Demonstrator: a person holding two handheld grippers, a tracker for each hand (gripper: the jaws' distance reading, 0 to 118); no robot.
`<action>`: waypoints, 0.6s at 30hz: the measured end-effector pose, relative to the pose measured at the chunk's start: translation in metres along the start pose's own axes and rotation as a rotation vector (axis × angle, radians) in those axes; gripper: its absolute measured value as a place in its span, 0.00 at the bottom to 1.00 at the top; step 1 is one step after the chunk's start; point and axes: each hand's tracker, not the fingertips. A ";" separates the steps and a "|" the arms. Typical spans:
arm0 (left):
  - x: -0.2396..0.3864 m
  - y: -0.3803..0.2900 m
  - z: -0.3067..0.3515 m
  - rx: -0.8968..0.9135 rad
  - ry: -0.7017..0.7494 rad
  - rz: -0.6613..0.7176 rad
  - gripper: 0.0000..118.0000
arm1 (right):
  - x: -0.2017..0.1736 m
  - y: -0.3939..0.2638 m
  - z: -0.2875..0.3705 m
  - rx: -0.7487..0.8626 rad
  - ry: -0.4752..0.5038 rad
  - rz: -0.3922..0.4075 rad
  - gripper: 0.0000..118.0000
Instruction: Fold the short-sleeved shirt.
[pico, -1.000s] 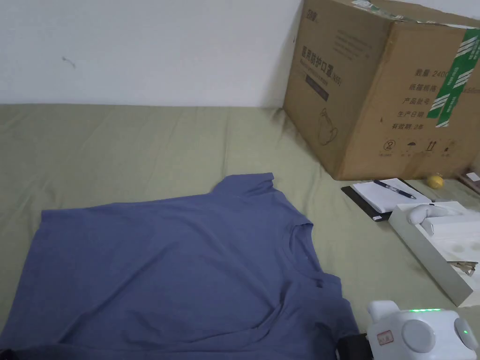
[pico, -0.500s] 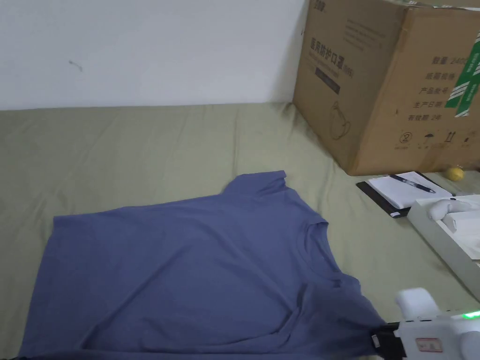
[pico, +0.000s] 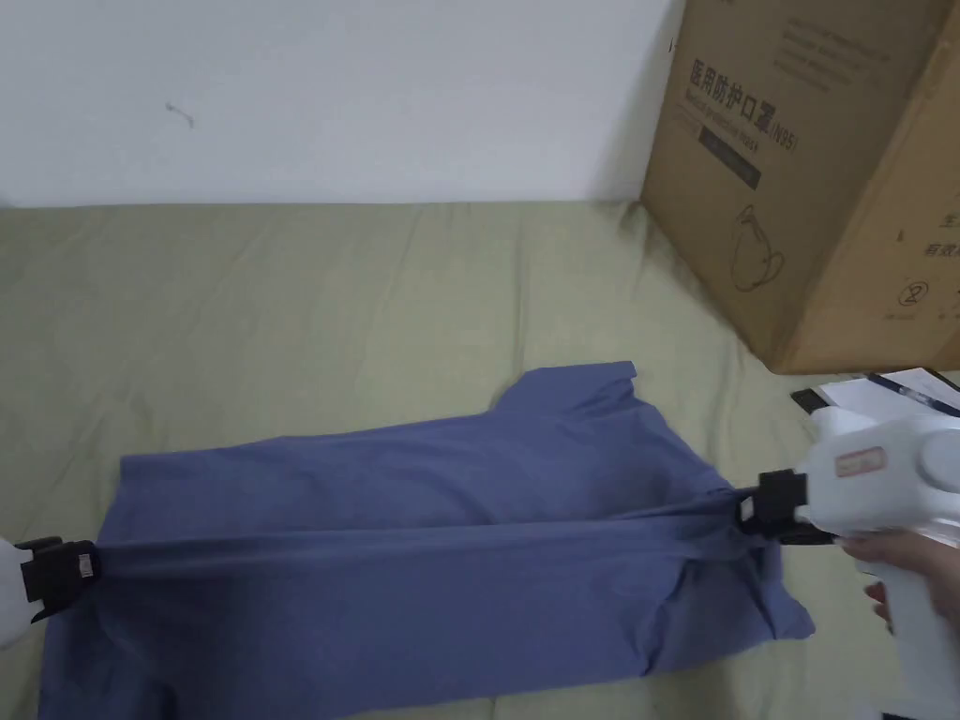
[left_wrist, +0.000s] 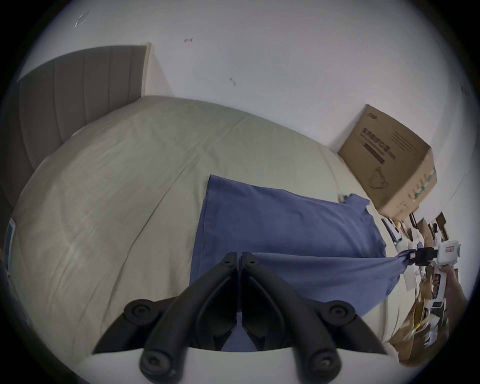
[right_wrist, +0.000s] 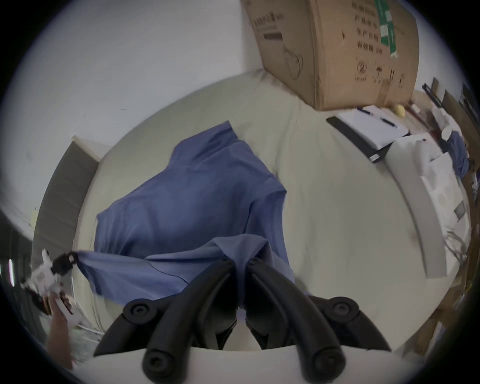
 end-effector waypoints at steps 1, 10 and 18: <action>0.000 0.001 -0.010 -0.008 0.002 -0.002 0.01 | -0.001 0.007 -0.015 -0.026 -0.006 -0.018 0.10; 0.000 -0.009 -0.012 0.131 0.060 -0.061 0.99 | 0.003 -0.010 -0.027 0.410 -0.063 -0.094 0.97; 0.028 -0.047 0.111 0.277 -0.028 -0.088 0.98 | -0.033 -0.104 0.088 0.636 0.060 0.135 0.94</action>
